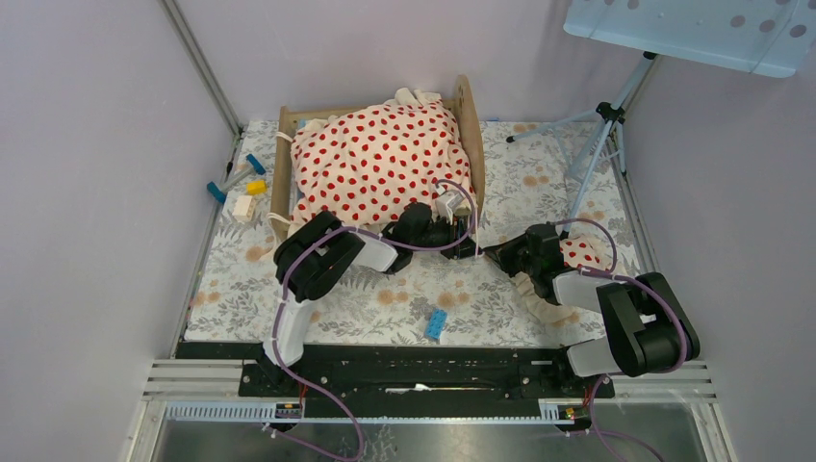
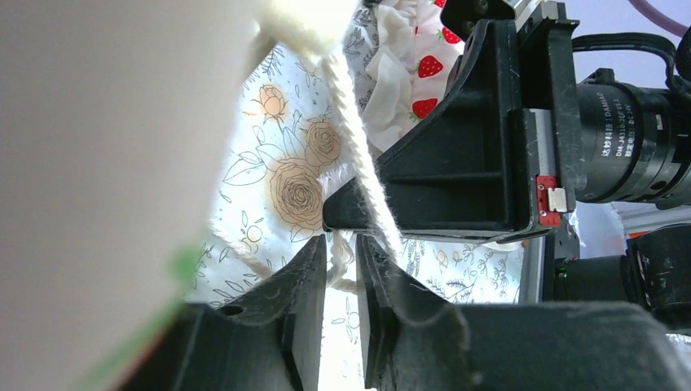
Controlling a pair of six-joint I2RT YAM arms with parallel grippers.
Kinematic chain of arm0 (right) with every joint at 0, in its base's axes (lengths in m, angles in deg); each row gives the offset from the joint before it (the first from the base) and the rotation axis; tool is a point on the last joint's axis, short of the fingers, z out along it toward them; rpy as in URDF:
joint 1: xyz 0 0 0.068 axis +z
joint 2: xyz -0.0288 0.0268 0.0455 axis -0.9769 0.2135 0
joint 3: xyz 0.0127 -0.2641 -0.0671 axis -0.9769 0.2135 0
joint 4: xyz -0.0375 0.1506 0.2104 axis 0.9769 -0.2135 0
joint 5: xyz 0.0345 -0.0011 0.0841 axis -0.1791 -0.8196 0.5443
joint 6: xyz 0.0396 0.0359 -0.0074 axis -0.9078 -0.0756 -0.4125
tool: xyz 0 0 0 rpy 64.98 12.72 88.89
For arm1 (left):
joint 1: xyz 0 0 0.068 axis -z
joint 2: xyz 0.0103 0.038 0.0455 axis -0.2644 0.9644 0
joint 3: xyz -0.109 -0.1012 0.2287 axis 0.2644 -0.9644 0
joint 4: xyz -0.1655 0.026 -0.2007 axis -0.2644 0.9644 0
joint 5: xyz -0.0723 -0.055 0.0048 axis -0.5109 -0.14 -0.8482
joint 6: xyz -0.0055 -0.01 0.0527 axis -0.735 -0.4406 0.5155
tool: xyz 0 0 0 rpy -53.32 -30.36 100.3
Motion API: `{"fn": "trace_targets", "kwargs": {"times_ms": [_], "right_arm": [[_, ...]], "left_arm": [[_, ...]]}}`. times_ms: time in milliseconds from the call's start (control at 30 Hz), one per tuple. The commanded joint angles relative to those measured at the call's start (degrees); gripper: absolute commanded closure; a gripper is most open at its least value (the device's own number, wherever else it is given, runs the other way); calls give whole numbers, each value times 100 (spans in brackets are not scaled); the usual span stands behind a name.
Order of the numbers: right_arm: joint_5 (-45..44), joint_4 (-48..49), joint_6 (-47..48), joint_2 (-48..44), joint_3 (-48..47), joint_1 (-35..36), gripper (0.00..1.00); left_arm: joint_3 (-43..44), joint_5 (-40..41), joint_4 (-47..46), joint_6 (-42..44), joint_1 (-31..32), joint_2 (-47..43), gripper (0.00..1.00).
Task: Set up the pet bed
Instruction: Tie the ropes to the bed frame.
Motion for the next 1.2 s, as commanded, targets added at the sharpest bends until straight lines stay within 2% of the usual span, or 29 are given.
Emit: {"fn": "trace_targets", "kwargs": {"times_ms": [0, 367, 800, 1167], "right_arm": [[-149, -59, 173, -117, -134, -32, 100], [-168, -281, 333, -271, -252, -28, 100], [-66, -330, 449, -246, -363, -33, 100], [1, -217, 468, -163, -324, -32, 100]], "left_arm": [[-44, 83, 109, 421, -43, -501, 76], [-161, 401, 619, 851, -180, -870, 74], [-124, 1015, 1751, 1973, -171, -1011, 72], [218, 1718, 2418, 2425, 201, -738, 71]]}}
